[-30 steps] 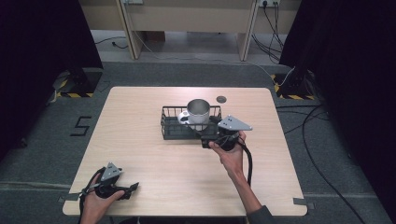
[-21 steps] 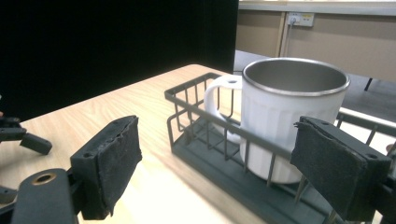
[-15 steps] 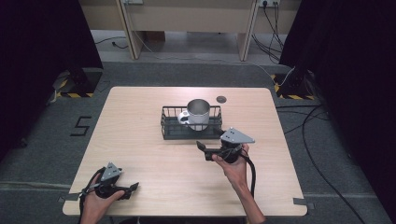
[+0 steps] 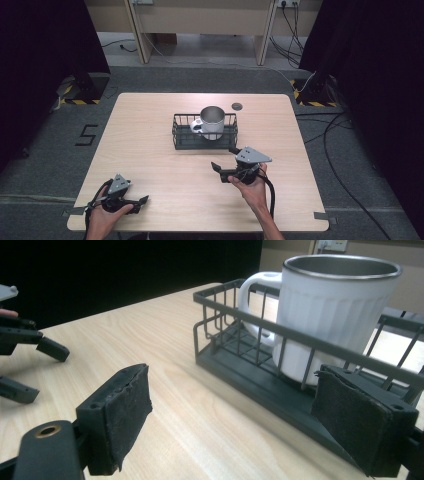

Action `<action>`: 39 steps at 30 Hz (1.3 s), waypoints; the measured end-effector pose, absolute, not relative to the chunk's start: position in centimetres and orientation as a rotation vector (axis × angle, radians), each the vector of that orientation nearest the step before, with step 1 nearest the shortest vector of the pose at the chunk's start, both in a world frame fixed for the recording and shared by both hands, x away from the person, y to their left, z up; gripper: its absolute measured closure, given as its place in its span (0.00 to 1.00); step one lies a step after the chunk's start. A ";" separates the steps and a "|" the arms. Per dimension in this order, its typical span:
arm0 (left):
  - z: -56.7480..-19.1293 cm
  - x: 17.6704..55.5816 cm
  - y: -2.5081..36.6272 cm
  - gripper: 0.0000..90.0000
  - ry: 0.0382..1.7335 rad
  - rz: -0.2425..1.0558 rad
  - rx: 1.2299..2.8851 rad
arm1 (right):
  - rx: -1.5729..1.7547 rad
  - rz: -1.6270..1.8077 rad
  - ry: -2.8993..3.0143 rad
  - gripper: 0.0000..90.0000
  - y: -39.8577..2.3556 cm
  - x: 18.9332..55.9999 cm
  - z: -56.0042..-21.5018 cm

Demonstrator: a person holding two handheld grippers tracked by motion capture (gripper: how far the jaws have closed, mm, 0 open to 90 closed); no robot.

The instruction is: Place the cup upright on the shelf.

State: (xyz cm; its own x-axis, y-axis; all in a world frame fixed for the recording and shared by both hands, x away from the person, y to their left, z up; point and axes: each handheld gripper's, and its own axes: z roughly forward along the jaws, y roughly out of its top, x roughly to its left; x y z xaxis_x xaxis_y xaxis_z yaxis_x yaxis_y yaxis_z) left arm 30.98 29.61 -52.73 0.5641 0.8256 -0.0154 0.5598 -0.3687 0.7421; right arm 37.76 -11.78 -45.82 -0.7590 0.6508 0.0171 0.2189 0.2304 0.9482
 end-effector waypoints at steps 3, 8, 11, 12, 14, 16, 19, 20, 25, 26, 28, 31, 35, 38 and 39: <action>-52.7 31.0 29.6 0.08 1.106 0.472 2.075 | 0.800 1.540 2.136 0.17 -11.8 37.4 -46.1; -52.7 31.0 29.6 0.08 1.105 0.472 2.075 | 0.798 1.532 2.138 0.17 -11.9 36.8 -46.5; -52.7 31.0 29.6 0.08 1.105 0.472 2.077 | 0.799 1.531 2.150 0.17 -11.9 36.5 -46.8; -52.7 31.0 29.6 0.08 1.105 0.472 2.077 | 0.797 1.523 2.157 0.17 -11.9 36.4 -46.9; -52.7 31.0 29.6 0.08 1.106 0.472 2.076 | 0.799 1.522 2.162 0.17 -12.0 36.2 -47.1; -52.7 31.0 29.6 0.08 1.106 0.472 2.077 | 0.800 1.514 2.174 0.17 -12.1 36.1 -47.3; -52.7 31.0 29.6 0.08 1.106 0.472 2.077 | 0.799 1.503 2.177 0.17 -12.2 35.8 -47.5; -52.7 31.0 29.6 0.08 1.105 0.472 2.078 | 0.798 1.499 2.179 0.17 -12.2 35.6 -47.5; -52.7 31.0 29.6 0.08 1.105 0.472 2.078 | 0.791 1.467 2.200 0.17 -12.4 35.2 -48.1; -52.7 31.0 29.6 0.08 1.105 0.472 2.076 | 0.792 1.457 2.212 0.17 -12.4 35.1 -48.2; -52.7 31.0 29.6 0.08 1.105 0.472 2.077 | 0.776 1.430 2.218 0.17 -12.4 34.9 -48.3; -52.7 31.0 29.6 0.08 1.105 0.472 2.076 | 0.764 1.435 2.229 0.17 -12.4 34.5 -48.2; -52.7 31.0 29.6 0.08 1.105 0.472 2.076 | 0.757 1.430 2.240 0.17 -12.3 34.2 -48.3; -52.7 31.0 29.6 0.08 1.106 0.472 2.075 | 0.771 1.419 2.255 0.17 -12.5 34.0 -48.8; -52.7 31.0 29.6 0.08 1.106 0.472 2.075 | 0.773 1.415 2.258 0.17 -12.6 33.9 -48.9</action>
